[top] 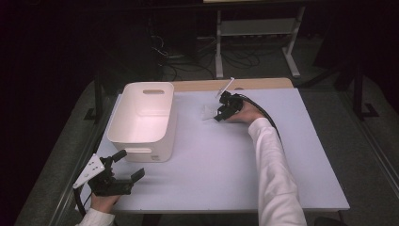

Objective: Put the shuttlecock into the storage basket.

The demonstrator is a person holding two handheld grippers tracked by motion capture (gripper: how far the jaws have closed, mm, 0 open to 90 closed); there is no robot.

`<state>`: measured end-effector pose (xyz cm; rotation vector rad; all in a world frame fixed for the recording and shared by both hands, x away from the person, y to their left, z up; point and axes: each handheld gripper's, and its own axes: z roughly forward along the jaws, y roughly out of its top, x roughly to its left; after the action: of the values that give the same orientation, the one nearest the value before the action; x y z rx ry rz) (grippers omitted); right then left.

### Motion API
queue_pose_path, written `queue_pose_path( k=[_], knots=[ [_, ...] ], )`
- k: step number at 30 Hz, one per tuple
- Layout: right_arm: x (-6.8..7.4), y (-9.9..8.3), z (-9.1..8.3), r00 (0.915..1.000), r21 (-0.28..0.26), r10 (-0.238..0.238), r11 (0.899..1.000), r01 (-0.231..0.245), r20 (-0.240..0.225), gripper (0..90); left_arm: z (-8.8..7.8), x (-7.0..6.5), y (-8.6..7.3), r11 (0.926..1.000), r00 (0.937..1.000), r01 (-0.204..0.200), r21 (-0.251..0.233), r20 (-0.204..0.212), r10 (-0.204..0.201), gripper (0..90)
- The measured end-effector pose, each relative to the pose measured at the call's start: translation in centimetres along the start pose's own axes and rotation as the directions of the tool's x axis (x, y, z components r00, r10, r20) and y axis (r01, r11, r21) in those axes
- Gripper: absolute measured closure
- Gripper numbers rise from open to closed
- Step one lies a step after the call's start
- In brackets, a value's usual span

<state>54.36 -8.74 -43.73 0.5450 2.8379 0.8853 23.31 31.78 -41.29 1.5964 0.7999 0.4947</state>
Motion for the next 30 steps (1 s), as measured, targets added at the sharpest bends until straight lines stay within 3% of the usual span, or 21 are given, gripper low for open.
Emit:
queue_pose_path(
  k=[3,5,9,14,19,30],
  knots=[
    [0.0,0.0,0.0,1.0,-0.001,-0.001,1.0,0.001,0.002,61.5,0.0,0.0,0.0,1.0,1.0,0.001,0.001,0.0,-0.001,0.0],
    [0.0,0.0,-0.1,1.0,0.0,0.0,1.0,0.0,0.002,62.6,0.0,0.0,0.0,1.0,1.0,0.0,0.001,-0.001,0.0,0.0],
    [-0.1,-0.1,-0.4,0.9999,-0.004,0.005,1.0,-0.005,-0.013,63.0,0.0,0.0,0.0,1.0,1.0,0.001,0.002,-0.001,-0.001,0.0],
    [0.1,0.0,-1.0,0.9974,-0.036,0.056,0.998,-0.057,-0.045,63.0,0.0,0.0,0.0,1.0,1.0,0.0,0.002,-0.001,0.0,0.0],
    [0.6,0.4,-1.3,0.995,-0.031,0.068,0.997,-0.071,-0.073,63.1,0.0,0.0,0.0,1.0,1.0,-0.003,0.0,0.003,0.003,0.0],
    [1.4,1.2,-3.0,0.9897,-0.072,0.098,0.992,-0.106,-0.104,63.2,0.1,-0.1,0.0,1.0,1.0,0.0,0.0,0.002,0.0,0.0]
  ],
)
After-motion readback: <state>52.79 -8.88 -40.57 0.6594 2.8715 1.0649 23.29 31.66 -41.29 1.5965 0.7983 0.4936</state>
